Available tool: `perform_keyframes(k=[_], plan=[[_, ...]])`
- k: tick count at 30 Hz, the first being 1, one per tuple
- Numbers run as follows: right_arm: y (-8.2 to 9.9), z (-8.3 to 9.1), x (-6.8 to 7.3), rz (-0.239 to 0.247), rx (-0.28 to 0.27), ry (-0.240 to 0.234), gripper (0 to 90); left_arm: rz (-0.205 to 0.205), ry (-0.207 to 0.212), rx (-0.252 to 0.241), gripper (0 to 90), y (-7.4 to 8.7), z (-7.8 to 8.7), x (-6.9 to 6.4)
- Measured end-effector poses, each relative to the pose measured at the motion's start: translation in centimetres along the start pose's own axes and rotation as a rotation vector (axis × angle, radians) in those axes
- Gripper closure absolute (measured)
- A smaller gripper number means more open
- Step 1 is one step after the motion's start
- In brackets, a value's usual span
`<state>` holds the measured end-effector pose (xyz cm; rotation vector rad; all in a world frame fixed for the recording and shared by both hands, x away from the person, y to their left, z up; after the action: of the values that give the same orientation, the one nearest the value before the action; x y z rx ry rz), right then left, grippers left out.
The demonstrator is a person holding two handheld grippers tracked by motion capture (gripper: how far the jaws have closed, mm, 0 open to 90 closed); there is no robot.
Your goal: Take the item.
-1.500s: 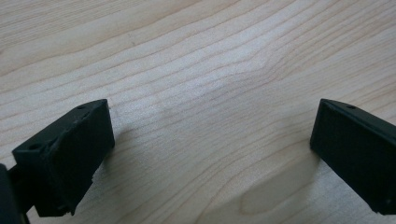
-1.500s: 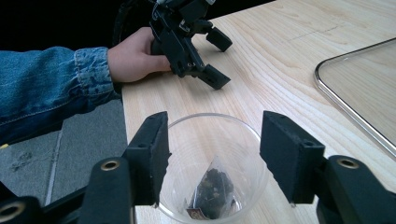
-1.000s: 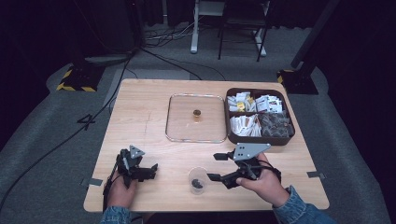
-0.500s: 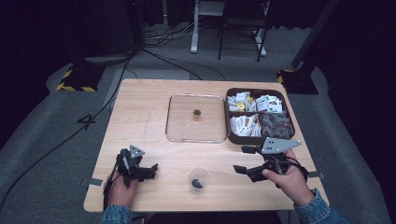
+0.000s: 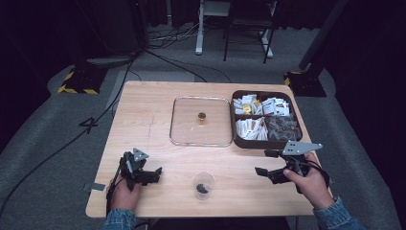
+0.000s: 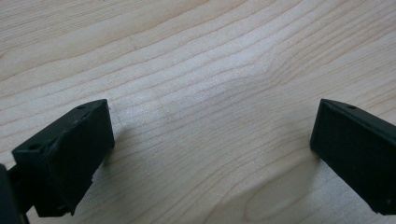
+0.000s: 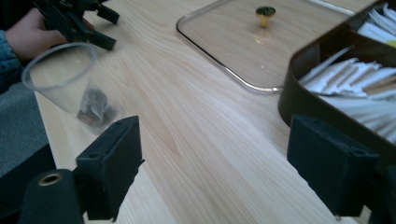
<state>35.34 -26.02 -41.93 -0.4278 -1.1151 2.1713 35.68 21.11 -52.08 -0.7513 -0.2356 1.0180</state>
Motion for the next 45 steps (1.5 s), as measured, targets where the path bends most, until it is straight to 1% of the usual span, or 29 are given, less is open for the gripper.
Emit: perform_keyframes(k=[2, 3, 4, 6, 8, 9, 11, 14, 16, 21, 22, 29, 32, 34, 36, 37, 38, 45], plan=[[0.6, 0.0, -0.5, -0.004, 0.020, 0.014, 17.2, 0.000, 0.000, 0.000, 0.0, 0.0, 0.0, 0.0], [1.1, 0.0, -0.9, -0.018, 0.030, 0.025, 17.2, 0.000, 0.000, 0.000, 0.0, 0.0, 0.0, 0.0], [1.1, 0.0, -0.9, -0.018, 0.030, 0.025, 17.2, 0.000, 0.000, 0.000, 0.0, 0.0, 0.0, 0.0], [1.6, 0.0, -1.5, -0.033, 0.045, 0.035, 17.2, 0.000, 0.000, 0.000, 0.0, 0.0, 0.0, 0.0], [2.0, -0.1, -1.9, -0.035, 0.055, 0.049, 17.2, 0.000, 0.000, 0.000, 0.0, 0.0, 0.0, 0.0], [2.4, -0.1, -2.3, -0.042, 0.066, 0.061, 17.1, 0.000, 0.000, 0.000, 0.0, 0.0, 0.0, 0.0], [2.7, -0.2, -2.6, -0.048, 0.073, 0.066, 17.2, 0.000, 0.000, 0.000, 0.0, 0.0, 0.0, 0.0], [4.0, -0.6, -3.5, -0.072, 0.103, 0.082, 17.3, 0.000, 0.000, -0.001, 0.0, 0.0, 0.0, 0.0], [4.2, -0.7, -3.6, -0.076, 0.106, 0.083, 17.4, 0.001, 0.000, -0.001, 0.0, 0.0, 0.0, 0.0], [5.5, -1.2, -4.2, -0.097, 0.133, 0.096, 17.5, 0.000, 0.000, 0.000, 0.0, 0.0, 0.0, 0.0], [6.0, -1.3, -4.3, -0.101, 0.143, 0.097, 17.5, 0.000, 0.000, 0.000, 0.0, 0.0, 0.0, 0.0], [7.2, -1.8, -4.4, -0.113, 0.167, 0.096, 17.7, 0.000, 0.000, 0.000, 0.0, 0.0, 0.0, 0.0], [7.6, -2.0, -4.3, -0.111, 0.171, 0.096, 17.5, 0.000, 0.000, -0.001, 0.0, 0.0, 0.0, 0.0], [7.9, -2.1, -4.3, -0.107, 0.171, 0.105, 17.0, 0.001, 0.000, 0.000, 0.0, 0.0, 0.0, 0.0], [8.1, -2.1, -4.4, -0.092, 0.175, 0.131, 17.1, 0.000, 0.000, 0.000, 0.0, 0.0, 0.0, 0.0], [8.4, -2.2, -4.5, -0.077, 0.175, 0.159, 16.7, 0.000, 0.000, 0.000, 0.0, 0.0, 0.0, 0.0], [8.4, -2.2, -4.5, -0.077, 0.175, 0.159, 16.7, 0.000, 0.000, 0.000, 0.0, 0.0, 0.0, 0.0], [9.2, -2.6, -4.6, -0.062, 0.169, 0.201, 16.3, 0.000, 0.000, 0.000, 0.0, 0.0, 0.0, 0.0]])
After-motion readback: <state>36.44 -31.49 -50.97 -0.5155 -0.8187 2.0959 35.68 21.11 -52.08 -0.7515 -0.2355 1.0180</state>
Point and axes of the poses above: each handheld gripper's, and its own axes: z roughly backward along the jaws, y roughly out of its underside, x roughly to its left, the point moved 2 cm from there along -z, roughly forward along the jaws, and after that the axes turned 10 degrees about y, right-handed, at the moved point
